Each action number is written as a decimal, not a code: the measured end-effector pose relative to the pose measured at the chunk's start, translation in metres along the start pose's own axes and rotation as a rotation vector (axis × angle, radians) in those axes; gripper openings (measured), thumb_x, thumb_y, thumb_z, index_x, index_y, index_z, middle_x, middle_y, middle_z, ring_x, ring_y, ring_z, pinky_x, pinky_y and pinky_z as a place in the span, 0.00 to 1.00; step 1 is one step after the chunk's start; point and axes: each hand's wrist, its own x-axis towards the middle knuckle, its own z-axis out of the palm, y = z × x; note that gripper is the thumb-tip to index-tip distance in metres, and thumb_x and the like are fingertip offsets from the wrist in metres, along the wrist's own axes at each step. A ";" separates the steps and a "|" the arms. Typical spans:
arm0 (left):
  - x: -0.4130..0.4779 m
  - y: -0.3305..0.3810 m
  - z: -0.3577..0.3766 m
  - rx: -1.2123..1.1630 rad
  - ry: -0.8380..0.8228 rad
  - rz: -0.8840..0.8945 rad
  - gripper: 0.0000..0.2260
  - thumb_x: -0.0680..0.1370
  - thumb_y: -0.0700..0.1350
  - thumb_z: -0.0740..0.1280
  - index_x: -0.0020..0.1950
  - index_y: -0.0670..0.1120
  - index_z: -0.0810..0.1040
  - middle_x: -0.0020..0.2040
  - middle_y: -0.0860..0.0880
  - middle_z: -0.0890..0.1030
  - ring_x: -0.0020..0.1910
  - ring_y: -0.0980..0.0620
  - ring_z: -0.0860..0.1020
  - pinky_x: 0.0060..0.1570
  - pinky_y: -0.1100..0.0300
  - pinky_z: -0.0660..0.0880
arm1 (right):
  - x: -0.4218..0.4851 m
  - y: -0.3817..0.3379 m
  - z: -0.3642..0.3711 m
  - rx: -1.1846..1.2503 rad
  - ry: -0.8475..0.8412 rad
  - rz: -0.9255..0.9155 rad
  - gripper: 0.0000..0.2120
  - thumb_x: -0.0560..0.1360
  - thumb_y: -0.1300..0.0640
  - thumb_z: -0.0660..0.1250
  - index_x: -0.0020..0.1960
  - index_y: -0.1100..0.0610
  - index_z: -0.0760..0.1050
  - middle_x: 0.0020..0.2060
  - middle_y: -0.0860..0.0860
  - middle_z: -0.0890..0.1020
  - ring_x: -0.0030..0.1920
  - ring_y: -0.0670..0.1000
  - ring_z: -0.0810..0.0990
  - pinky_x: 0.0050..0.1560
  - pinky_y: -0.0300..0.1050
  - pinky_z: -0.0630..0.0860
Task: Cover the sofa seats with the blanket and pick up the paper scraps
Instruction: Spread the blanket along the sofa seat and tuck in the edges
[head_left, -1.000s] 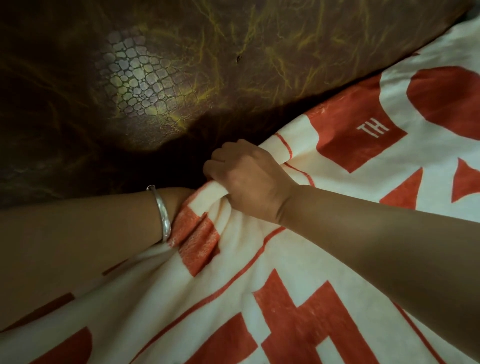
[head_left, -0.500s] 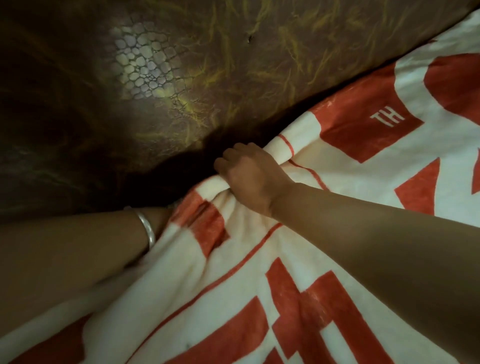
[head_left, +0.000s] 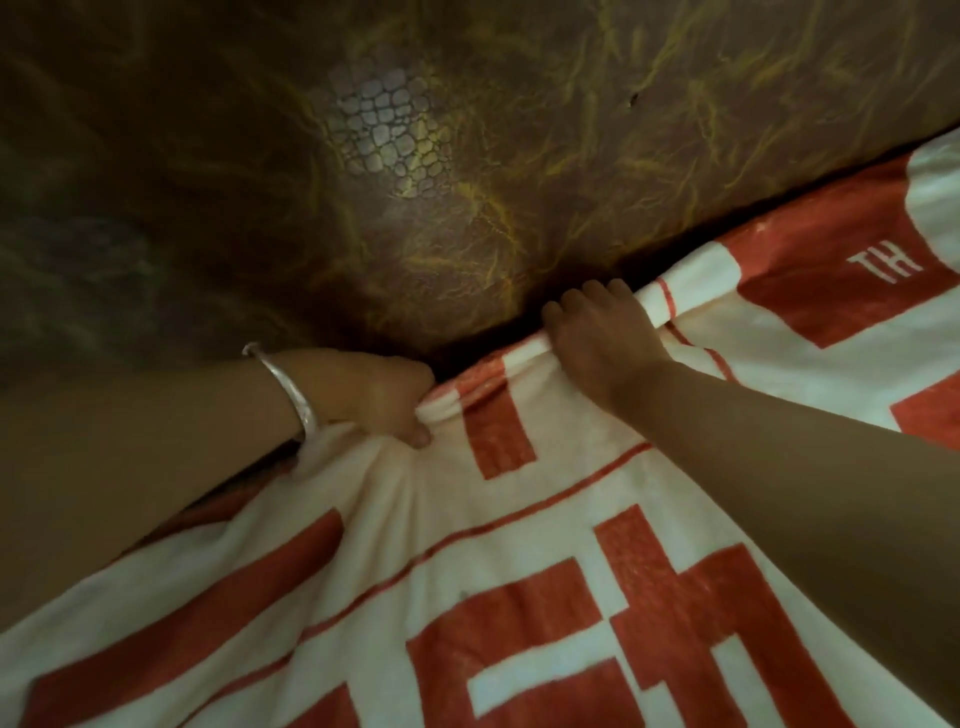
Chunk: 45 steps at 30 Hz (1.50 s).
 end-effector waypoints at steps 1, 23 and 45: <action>0.000 0.002 0.001 0.019 0.053 0.012 0.15 0.74 0.50 0.68 0.57 0.44 0.77 0.56 0.47 0.80 0.54 0.47 0.79 0.56 0.54 0.76 | -0.003 0.003 -0.001 -0.019 0.007 0.002 0.13 0.80 0.61 0.53 0.58 0.61 0.73 0.53 0.58 0.79 0.54 0.59 0.75 0.58 0.52 0.67; -0.016 0.053 0.026 0.530 0.747 -0.087 0.15 0.77 0.39 0.51 0.61 0.40 0.69 0.54 0.39 0.78 0.51 0.39 0.78 0.52 0.49 0.72 | -0.038 0.086 -0.020 0.122 0.006 0.029 0.15 0.75 0.57 0.60 0.55 0.66 0.75 0.53 0.64 0.77 0.54 0.66 0.75 0.52 0.58 0.73; -0.075 0.036 0.108 -0.183 0.629 -0.097 0.31 0.76 0.59 0.40 0.77 0.48 0.54 0.78 0.48 0.55 0.76 0.50 0.56 0.72 0.61 0.46 | -0.044 -0.034 -0.015 0.166 -0.380 0.074 0.26 0.82 0.53 0.46 0.77 0.60 0.47 0.77 0.57 0.48 0.77 0.58 0.43 0.73 0.63 0.43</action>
